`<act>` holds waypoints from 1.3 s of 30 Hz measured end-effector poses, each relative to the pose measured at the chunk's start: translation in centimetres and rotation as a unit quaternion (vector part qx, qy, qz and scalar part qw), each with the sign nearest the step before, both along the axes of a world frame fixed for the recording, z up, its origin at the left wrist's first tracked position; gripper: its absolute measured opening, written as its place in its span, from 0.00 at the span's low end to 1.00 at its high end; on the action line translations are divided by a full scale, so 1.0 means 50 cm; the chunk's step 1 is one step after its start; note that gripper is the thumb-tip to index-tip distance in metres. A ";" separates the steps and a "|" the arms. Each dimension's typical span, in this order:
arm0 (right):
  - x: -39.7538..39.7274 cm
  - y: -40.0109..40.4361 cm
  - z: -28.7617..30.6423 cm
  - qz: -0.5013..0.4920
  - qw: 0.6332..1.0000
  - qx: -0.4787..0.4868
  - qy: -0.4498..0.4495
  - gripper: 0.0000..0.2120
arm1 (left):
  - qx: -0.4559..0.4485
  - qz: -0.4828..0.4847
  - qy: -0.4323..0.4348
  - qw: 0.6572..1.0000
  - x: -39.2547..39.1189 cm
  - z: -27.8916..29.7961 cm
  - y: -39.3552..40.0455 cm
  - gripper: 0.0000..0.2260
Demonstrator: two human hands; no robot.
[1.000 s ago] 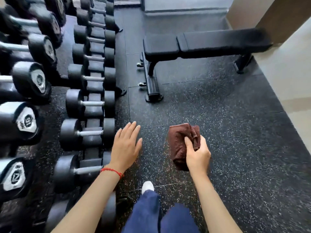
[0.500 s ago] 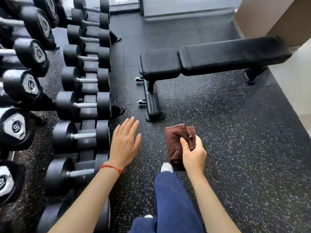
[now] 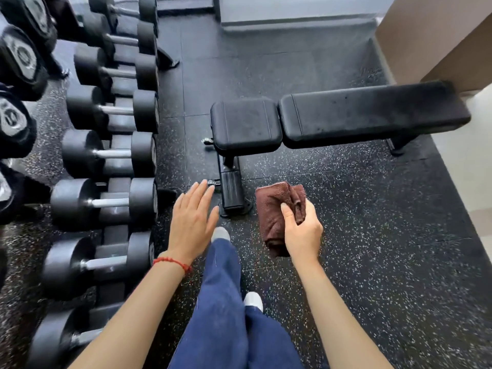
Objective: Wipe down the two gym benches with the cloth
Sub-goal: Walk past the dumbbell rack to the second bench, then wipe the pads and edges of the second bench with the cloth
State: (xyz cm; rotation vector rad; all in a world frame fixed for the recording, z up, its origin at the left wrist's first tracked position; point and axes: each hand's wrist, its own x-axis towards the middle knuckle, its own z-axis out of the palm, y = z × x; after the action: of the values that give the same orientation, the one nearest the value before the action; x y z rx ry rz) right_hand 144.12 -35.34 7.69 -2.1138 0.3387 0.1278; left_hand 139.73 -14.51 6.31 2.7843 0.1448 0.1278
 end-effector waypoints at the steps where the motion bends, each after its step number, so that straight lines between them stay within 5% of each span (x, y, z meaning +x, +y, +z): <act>1: 0.027 0.014 -0.005 0.001 1.000 -0.001 0.004 0.21 | -0.002 -0.001 0.001 1.000 0.029 -0.007 0.013 0.22; 17: 0.447 0.237 -0.091 -0.056 0.998 0.014 0.033 0.25 | -0.010 -0.044 0.056 0.997 0.455 -0.096 0.215 0.22; 22: 0.547 0.248 -0.134 -0.052 0.998 0.003 0.042 0.17 | -0.014 -0.040 0.068 0.997 0.547 -0.139 0.225 0.22; 39: 0.821 0.260 -0.404 0.003 0.995 0.003 0.099 0.16 | -0.013 0.014 0.066 0.998 0.765 -0.383 0.229 0.22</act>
State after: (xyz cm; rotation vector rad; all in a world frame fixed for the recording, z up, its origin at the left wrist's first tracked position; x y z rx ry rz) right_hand 185.15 -22.36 -12.50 -2.1018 0.4491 0.3429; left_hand 177.97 -3.06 -12.86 2.7642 0.2176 -0.0523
